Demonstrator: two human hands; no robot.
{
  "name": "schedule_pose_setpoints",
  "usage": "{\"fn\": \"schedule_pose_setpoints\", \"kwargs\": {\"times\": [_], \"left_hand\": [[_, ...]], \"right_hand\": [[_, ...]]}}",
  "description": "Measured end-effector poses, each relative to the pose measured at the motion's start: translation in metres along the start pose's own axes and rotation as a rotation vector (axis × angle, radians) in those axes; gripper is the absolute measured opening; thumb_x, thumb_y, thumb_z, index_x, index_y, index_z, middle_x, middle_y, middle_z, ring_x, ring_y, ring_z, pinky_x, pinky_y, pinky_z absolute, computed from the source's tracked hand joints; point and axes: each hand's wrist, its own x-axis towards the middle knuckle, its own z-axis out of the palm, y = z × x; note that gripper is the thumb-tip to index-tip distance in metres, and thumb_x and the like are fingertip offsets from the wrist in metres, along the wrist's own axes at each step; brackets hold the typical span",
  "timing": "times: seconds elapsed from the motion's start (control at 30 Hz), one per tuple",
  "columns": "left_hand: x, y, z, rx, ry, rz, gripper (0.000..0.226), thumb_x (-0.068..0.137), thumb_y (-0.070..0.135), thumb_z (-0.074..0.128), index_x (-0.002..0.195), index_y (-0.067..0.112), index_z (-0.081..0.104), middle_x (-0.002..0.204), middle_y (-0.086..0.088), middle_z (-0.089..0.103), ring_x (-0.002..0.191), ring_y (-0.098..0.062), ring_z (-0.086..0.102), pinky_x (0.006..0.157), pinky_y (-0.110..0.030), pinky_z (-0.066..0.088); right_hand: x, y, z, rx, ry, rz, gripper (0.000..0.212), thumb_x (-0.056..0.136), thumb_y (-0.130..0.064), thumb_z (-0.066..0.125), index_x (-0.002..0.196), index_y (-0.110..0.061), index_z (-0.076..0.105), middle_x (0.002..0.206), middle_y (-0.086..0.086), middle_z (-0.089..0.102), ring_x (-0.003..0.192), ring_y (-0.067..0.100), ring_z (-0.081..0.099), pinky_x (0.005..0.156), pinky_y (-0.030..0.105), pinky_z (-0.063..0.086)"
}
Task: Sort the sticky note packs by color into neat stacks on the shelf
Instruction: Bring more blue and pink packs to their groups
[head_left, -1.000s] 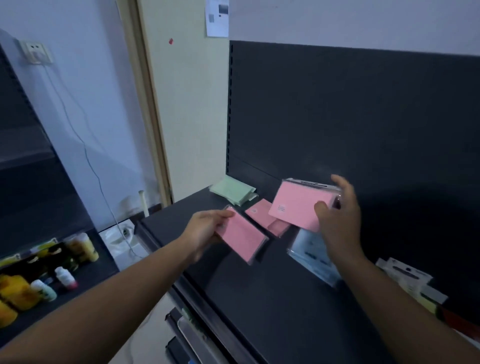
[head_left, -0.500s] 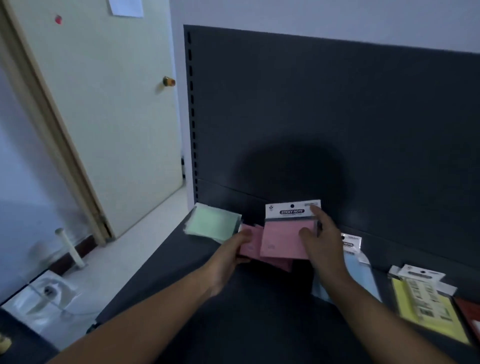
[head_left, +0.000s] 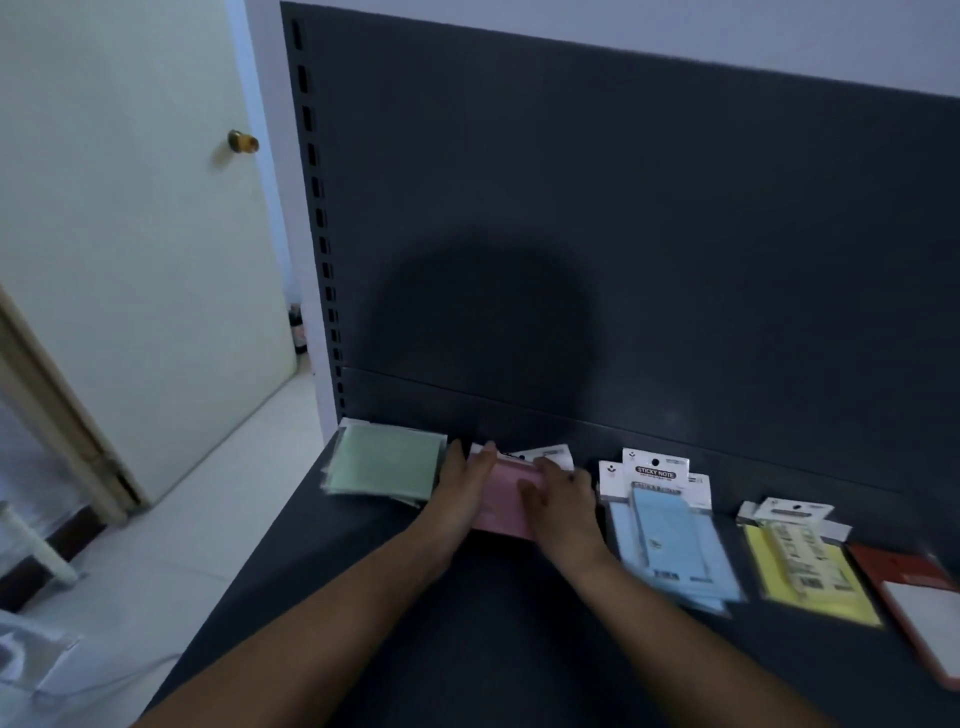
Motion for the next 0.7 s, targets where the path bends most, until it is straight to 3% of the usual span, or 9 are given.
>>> {"fn": "schedule_pose_setpoints", "kwargs": {"times": [0.07, 0.13, 0.27, 0.37, 0.47, 0.6, 0.7], "left_hand": [[0.003, 0.001, 0.001, 0.138, 0.031, 0.066, 0.058, 0.095, 0.045, 0.038, 0.142, 0.014, 0.028, 0.145, -0.007, 0.034, 0.126, -0.020, 0.041, 0.105, -0.037, 0.037], [0.002, 0.001, 0.005, 0.296, 0.061, 0.154, 0.047, 0.096, 0.033, 0.042, 0.137, 0.012, 0.035, 0.144, -0.009, 0.034, 0.128, -0.020, 0.038, 0.110, -0.039, 0.030], [-0.005, 0.007, 0.012, 0.551, 0.153, 0.275, 0.065, 0.091, 0.039, 0.039, 0.145, 0.005, 0.026, 0.155, -0.009, 0.018, 0.144, -0.020, 0.011, 0.118, -0.035, 0.010], [-0.022, 0.026, 0.031, 0.534, 0.196, 0.382, 0.049, 0.097, 0.020, 0.043, 0.142, 0.005, 0.030, 0.152, -0.009, 0.025, 0.143, -0.019, 0.015, 0.113, -0.026, 0.010], [-0.042, 0.041, 0.070, 0.426, 0.199, 0.488, 0.048, 0.097, 0.009, 0.043, 0.143, 0.006, 0.030, 0.149, -0.006, 0.032, 0.134, -0.012, 0.029, 0.101, -0.013, 0.018], [-0.069, 0.044, 0.167, 0.463, 0.081, 0.584, 0.047, 0.095, 0.010, 0.048, 0.140, 0.009, 0.036, 0.143, -0.003, 0.040, 0.133, -0.017, 0.035, 0.103, -0.017, 0.022], [-0.098, 0.035, 0.267, 0.589, -0.119, 0.650, 0.050, 0.092, 0.020, 0.052, 0.138, 0.008, 0.038, 0.142, -0.008, 0.042, 0.131, -0.021, 0.038, 0.107, -0.024, 0.025]], "right_hand": [[-0.001, -0.003, -0.003, 0.004, -0.009, 0.017, 0.046, 0.097, -0.024, 0.043, 0.141, -0.015, 0.035, 0.138, 0.017, 0.030, 0.127, 0.031, 0.036, 0.103, 0.023, 0.027], [-0.002, -0.005, -0.008, 0.000, -0.014, 0.031, 0.046, 0.096, -0.023, 0.043, 0.140, -0.013, 0.035, 0.137, 0.018, 0.034, 0.127, 0.031, 0.037, 0.103, 0.025, 0.028], [-0.007, -0.013, -0.021, 0.045, -0.019, 0.052, 0.054, 0.091, -0.029, 0.049, 0.141, -0.014, 0.034, 0.144, 0.016, 0.030, 0.133, 0.030, 0.031, 0.110, 0.032, 0.027], [-0.024, -0.018, -0.044, 0.250, -0.082, 0.001, 0.049, 0.088, -0.029, 0.051, 0.134, -0.014, 0.043, 0.140, 0.009, 0.040, 0.126, 0.024, 0.042, 0.106, 0.036, 0.036], [-0.053, 0.000, -0.086, 0.374, -0.162, -0.070, 0.046, 0.091, -0.023, 0.046, 0.136, -0.015, 0.042, 0.135, 0.002, 0.050, 0.119, 0.017, 0.050, 0.096, 0.025, 0.041], [-0.091, 0.084, -0.165, 0.158, 0.047, -0.114, 0.043, 0.091, -0.016, 0.049, 0.132, -0.007, 0.044, 0.135, 0.007, 0.050, 0.123, 0.018, 0.046, 0.084, 0.013, 0.030], [-0.126, 0.181, -0.231, -0.052, 0.196, -0.017, 0.039, 0.090, -0.019, 0.051, 0.127, -0.006, 0.046, 0.129, 0.011, 0.051, 0.120, 0.025, 0.048, 0.083, 0.022, 0.032]]}}
